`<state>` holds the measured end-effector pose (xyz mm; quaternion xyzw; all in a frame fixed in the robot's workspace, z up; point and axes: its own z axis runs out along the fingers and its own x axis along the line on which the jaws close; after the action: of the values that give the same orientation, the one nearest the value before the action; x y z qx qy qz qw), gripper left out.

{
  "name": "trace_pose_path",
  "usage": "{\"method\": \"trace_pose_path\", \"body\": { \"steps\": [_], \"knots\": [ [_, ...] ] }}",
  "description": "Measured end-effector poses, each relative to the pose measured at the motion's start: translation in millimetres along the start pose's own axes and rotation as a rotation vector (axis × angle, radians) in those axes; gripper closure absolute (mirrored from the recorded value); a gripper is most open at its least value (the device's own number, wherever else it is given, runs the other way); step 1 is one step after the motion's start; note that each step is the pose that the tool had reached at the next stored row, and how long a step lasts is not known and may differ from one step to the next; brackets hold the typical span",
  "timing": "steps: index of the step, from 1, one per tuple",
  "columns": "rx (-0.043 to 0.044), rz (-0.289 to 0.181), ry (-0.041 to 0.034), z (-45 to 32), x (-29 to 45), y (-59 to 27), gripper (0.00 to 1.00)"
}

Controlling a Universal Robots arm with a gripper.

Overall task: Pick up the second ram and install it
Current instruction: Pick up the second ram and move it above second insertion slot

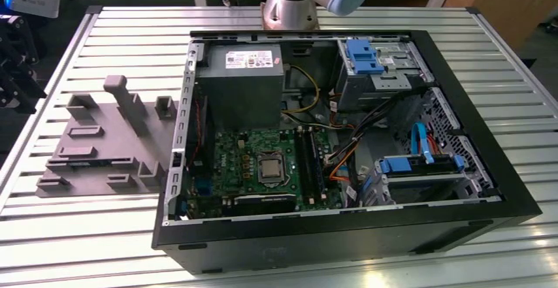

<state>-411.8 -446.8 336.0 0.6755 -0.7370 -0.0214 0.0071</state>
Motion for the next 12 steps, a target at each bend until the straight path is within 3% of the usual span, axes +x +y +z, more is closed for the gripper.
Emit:
{"method": "trace_pose_path", "body": {
  "steps": [12],
  "knots": [
    [0.0000,0.000,0.0000,4.3,0.1,-0.2,0.64]
  ]
}}
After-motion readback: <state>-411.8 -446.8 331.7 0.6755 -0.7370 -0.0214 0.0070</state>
